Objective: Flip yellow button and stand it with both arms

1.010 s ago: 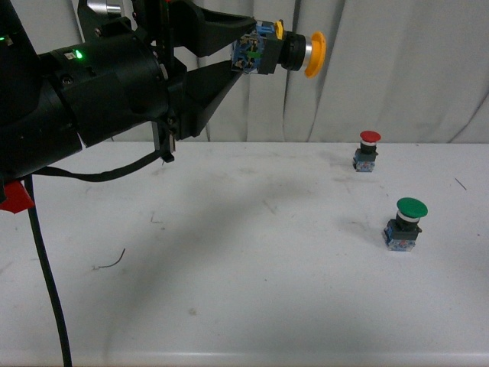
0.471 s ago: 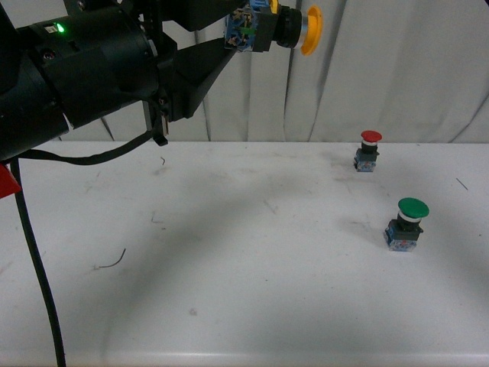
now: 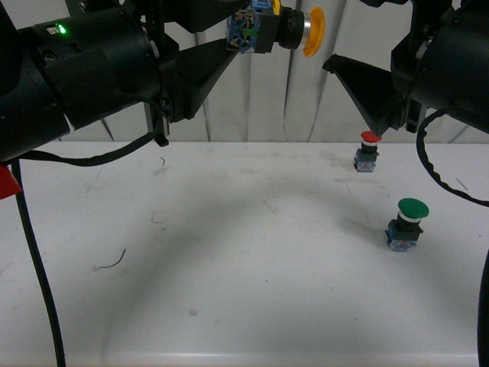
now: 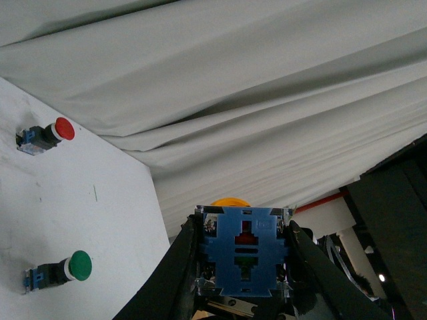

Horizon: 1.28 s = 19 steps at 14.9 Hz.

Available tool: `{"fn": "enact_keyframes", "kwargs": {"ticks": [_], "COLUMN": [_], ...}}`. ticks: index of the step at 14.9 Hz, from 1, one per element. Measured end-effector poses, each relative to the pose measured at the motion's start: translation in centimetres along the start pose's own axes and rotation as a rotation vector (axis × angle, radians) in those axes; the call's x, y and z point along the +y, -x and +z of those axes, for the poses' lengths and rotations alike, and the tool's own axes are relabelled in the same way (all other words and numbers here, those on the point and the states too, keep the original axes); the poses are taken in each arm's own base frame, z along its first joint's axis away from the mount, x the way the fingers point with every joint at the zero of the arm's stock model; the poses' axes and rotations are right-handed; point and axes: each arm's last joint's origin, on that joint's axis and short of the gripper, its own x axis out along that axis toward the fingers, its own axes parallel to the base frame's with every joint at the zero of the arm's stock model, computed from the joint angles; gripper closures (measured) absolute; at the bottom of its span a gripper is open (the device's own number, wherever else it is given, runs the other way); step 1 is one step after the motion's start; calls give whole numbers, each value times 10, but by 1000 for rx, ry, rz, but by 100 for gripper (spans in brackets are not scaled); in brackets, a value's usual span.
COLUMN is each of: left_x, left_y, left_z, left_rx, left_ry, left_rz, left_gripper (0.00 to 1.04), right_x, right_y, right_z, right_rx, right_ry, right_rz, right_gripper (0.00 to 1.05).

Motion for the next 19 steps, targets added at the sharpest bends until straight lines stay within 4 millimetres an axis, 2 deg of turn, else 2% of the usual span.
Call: {"fn": "enact_keyframes", "kwargs": {"ticks": [2,7,14,16,19], "left_x": [0,0,3,3,3], "left_y": [0,0,3,4,5], "left_z": [0,0,0,1,3], "left_rx": [-1,-1,-5,-6,-16], "left_ry": [0,0,4,5,14], "left_rz": [0,1,12,14,10], "left_gripper": [73,73,73,73,74], "right_x": [1,3,3,2,0], "right_y": [-3,-33,-39,-39,-38], "right_z": [-1,-5,-20,-21,-21], "right_rx": [-1,-13,19,16,1], "right_ry": [-53,-88,-153,-163,-186], "right_rz": [8,52,49,45,23], "right_gripper": [6,6,7,24,59]}}
